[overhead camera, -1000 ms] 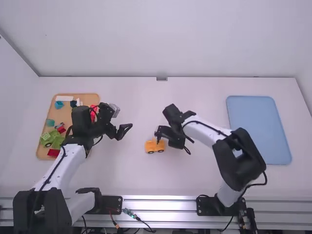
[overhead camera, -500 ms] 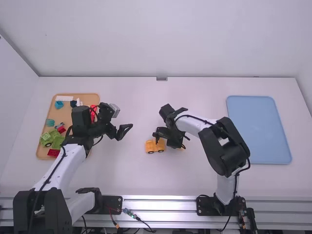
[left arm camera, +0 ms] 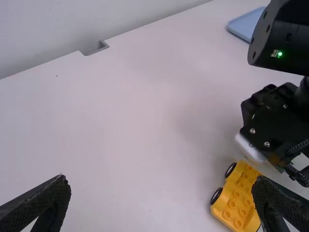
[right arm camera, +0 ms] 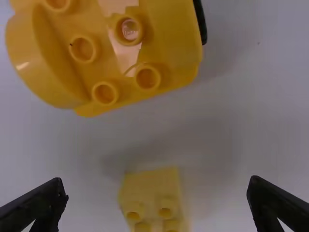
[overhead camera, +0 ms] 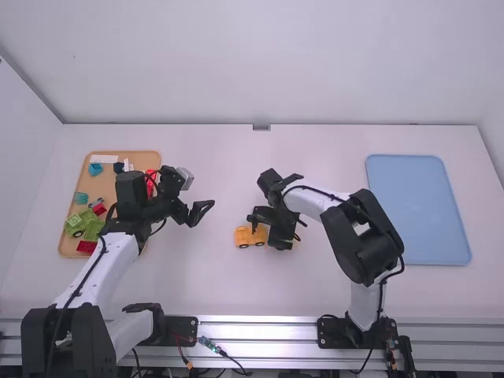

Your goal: Assemble lego blocks to make yellow taxi

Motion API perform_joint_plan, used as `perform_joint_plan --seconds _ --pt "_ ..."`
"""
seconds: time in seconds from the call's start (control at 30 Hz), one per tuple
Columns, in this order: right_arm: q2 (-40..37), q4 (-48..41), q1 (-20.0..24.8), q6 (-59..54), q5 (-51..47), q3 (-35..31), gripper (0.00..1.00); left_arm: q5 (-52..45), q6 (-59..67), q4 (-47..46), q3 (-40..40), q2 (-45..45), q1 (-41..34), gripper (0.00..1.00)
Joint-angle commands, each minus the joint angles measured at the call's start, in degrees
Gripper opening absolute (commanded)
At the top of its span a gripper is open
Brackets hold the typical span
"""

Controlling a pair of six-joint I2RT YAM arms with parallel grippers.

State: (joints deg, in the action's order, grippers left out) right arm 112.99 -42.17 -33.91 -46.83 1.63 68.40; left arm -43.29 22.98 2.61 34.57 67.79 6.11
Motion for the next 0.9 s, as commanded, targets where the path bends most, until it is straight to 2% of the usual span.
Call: perform_joint_plan --seconds 0.0,0.17,0.23,0.3,0.37,0.4,0.47,0.57,0.63,0.73,0.83,0.87 --pt "0.45 -0.31 0.17 0.04 -1.88 1.51 0.99 -0.21 2.86 0.35 1.23 -1.16 0.28 0.99" --pt "-5.15 -0.79 0.55 -0.20 -0.28 3.43 1.00 2.30 2.57 1.80 1.25 -1.16 0.22 0.99" --pt "-11.11 -2.29 2.67 -3.93 5.40 2.99 0.98 1.71 2.75 1.32 1.25 -1.16 0.22 0.99" --pt "-13.98 -3.52 4.13 -6.64 10.16 2.56 0.99 1.69 2.83 0.83 1.23 -1.16 0.17 0.99" --pt "-19.31 -4.90 7.78 -13.29 19.91 0.37 0.99 0.71 6.88 -2.09 1.23 -1.03 -0.74 0.99" --pt "-22.61 -4.09 10.67 -15.78 25.27 -1.81 0.99 -3.62 12.45 -4.70 1.23 -0.52 -1.27 0.99" --pt "-24.90 -2.10 13.51 -16.72 29.03 -4.07 0.99 -8.74 18.29 -6.92 1.16 0.00 -1.66 0.99" --pt "-28.38 5.99 20.70 -13.38 31.54 -10.32 0.99 -17.63 27.60 -9.55 -0.15 1.09 -1.88 0.99" --pt "-29.19 9.88 23.37 -9.51 31.36 -12.76 0.99 -18.72 28.32 -8.80 -1.09 1.88 -2.03 0.99" --pt "-30.22 15.65 27.93 -1.09 32.35 -16.83 0.99 -19.25 27.88 -4.48 -3.34 4.90 -3.04 0.99" --pt "-30.32 18.05 30.14 3.26 33.73 -18.95 0.99 -19.25 28.10 -0.63 -5.07 7.54 -4.61 0.99" --pt "-30.24 21.33 31.36 4.68 34.56 -20.79 0.99 -19.07 28.06 3.35 -6.49 9.92 -6.14 0.99"
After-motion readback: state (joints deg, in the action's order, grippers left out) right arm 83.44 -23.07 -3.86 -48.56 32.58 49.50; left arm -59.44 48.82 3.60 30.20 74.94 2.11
